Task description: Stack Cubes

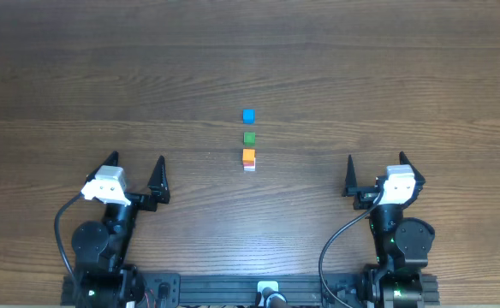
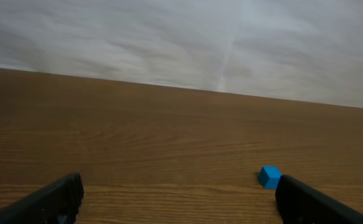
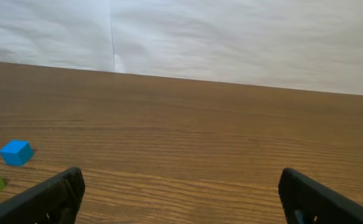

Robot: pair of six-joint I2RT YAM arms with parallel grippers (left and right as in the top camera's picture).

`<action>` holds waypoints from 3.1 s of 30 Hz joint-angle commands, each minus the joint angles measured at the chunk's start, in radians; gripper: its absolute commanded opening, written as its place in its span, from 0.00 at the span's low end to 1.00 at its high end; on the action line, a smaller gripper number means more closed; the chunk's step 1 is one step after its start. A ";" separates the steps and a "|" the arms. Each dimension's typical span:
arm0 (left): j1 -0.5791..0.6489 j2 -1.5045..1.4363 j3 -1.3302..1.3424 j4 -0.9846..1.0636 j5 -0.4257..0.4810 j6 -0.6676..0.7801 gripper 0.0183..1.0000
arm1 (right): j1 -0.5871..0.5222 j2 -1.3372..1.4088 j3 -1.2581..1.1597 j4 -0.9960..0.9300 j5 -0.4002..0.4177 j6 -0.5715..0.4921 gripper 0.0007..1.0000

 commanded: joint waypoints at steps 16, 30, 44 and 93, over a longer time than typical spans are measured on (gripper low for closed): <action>0.007 -0.007 -0.005 0.000 0.016 0.011 1.00 | 0.005 -0.009 -0.005 0.108 -0.017 0.178 0.99; 0.007 -0.007 -0.005 0.000 0.016 0.011 1.00 | 0.006 0.193 0.258 -0.005 -0.046 0.125 0.99; 0.007 -0.007 -0.005 0.000 0.016 0.011 1.00 | 0.049 1.061 0.937 -0.349 -0.048 0.207 0.99; 0.007 -0.007 -0.005 0.000 0.016 0.011 1.00 | 0.616 2.244 1.840 -1.083 0.021 0.668 0.99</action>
